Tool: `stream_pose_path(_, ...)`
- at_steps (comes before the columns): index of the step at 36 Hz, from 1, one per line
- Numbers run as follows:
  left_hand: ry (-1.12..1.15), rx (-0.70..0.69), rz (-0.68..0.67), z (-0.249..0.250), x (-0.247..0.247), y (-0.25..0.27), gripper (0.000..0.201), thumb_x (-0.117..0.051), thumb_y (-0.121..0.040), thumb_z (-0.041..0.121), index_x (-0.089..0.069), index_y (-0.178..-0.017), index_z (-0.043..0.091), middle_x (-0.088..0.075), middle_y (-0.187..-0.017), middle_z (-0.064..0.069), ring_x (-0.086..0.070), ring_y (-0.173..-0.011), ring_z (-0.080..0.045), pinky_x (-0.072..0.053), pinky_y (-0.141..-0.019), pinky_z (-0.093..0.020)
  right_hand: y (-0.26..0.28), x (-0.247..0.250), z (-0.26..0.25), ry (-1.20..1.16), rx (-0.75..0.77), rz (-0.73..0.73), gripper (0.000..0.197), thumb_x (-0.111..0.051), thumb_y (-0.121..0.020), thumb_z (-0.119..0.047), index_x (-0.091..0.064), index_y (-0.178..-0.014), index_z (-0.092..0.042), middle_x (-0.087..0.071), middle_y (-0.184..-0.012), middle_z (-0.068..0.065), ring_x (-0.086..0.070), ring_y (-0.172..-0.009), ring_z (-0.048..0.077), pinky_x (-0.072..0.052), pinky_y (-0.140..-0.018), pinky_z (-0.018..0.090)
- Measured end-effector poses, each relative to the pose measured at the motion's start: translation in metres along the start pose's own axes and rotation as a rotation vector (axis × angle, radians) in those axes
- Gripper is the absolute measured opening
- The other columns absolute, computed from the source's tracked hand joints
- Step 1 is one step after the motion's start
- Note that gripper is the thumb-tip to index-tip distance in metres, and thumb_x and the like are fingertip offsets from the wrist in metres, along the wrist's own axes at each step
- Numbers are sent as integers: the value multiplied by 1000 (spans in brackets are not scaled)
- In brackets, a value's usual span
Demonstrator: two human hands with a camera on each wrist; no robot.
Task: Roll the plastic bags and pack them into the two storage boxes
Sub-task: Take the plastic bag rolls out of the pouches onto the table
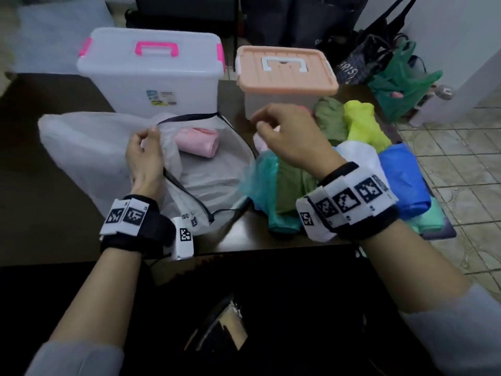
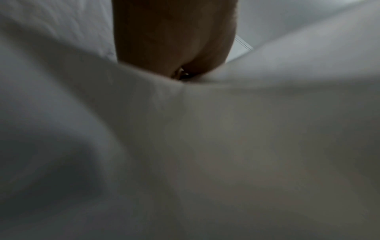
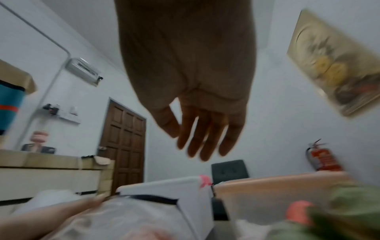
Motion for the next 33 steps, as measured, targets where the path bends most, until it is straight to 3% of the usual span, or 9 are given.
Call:
stream_pose_path(4, -9, 33, -12, -7, 6, 4, 18, -46, -98, 34, -52, -89, 19, -52, -81, 8, -45, -69, 1, -36, -55, -2, -33, -68, -38, 77, 69, -318, 35, -47, -91, -15, -61, -123, -11, -61, -127, 6, -54, -116, 20, -36, -94, 21)
stream_pose_path(8, -33, 109, -10, -26, 13, 1, 20, -46, -98, 34, -51, -81, 24, -52, -81, 10, -47, -72, -2, -38, -60, -5, -55, -121, -40, 168, -21, -480, 36, -41, -93, -18, -59, -123, -9, -57, -128, 17, -49, -120, 31, -37, -102, 32)
stream_pose_path(12, -69, 190, -30, -43, 13, -5, 21, -47, -97, 37, -56, -91, 19, -56, -94, 1, -49, -89, -13, -41, -79, -27, -73, -148, -33, 305, -62, -403, 42, -47, -88, -18, -46, -129, -6, -41, -136, 18, -38, -128, 34, -34, -106, 38)
stream_pose_path(15, -108, 234, -52, -47, 12, -4, 26, -48, -95, 39, -60, -86, 18, -52, -71, 4, -47, -69, -14, -39, -59, -27, -81, -159, -27, 328, -91, -356, 58, -56, -85, -25, -34, -134, -2, -36, -139, 18, -35, -129, 32, -32, -106, 36)
stream_pose_path(18, -170, 244, -45, -46, 12, -2, 30, -47, -94, 42, -53, -73, 22, -49, -63, 1, -44, -53, -14, -35, -48, -26, -85, -162, -23, 327, -122, -337, 65, -58, -84, -36, -35, -135, -1, -38, -139, 17, -37, -129, 31, -33, -104, 37)
stream_pose_path(22, -200, 238, -44, -42, 12, 0, 21, -45, -97, 36, -56, -90, 20, -50, -63, 1, -52, -41, -5, -35, -34, -14, -86, -164, -17, 307, -155, -351, 70, -59, -85, -49, -43, -133, -1, -44, -137, 18, -43, -126, 30, -37, -101, 36)
stream_pose_path(27, -218, 222, -32, -44, 13, -1, 34, -47, -96, 38, -63, -107, 10, -57, -87, -6, -53, -80, -17, -39, -69, -24, -77, -170, -12, 171, -225, -315, 73, -72, -75, -47, -46, -125, -1, -51, -129, 15, -49, -121, 28, -39, -95, 32)
stream_pose_path(29, -238, 211, -32, -44, 12, -2, 33, -46, -97, 35, -63, -108, 10, -58, -94, -6, -53, -88, -19, -39, -74, -26, -75, -171, -11, 68, -253, -306, 51, -75, -71, -42, -57, -103, -7, -62, -112, 10, -60, -104, 24, -43, -75, 28)
stream_pose_path(33, -276, 200, -34, -43, 12, -3, 34, -46, -97, 37, -64, -109, 10, -60, -98, -6, -54, -90, -20, -39, -78, -25, -63, -170, -10, -64, -343, -488, 32, -71, -76, -45, -61, -82, -15, -66, -69, -4, -60, -67, 9, -45, -59, 22)
Point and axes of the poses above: each hand's wrist, its own y-axis away from the middle knuckle, its own x-axis out of the back of the hand, z = x × y, the point moved 7 cm from there along -y, towards the middle knuckle
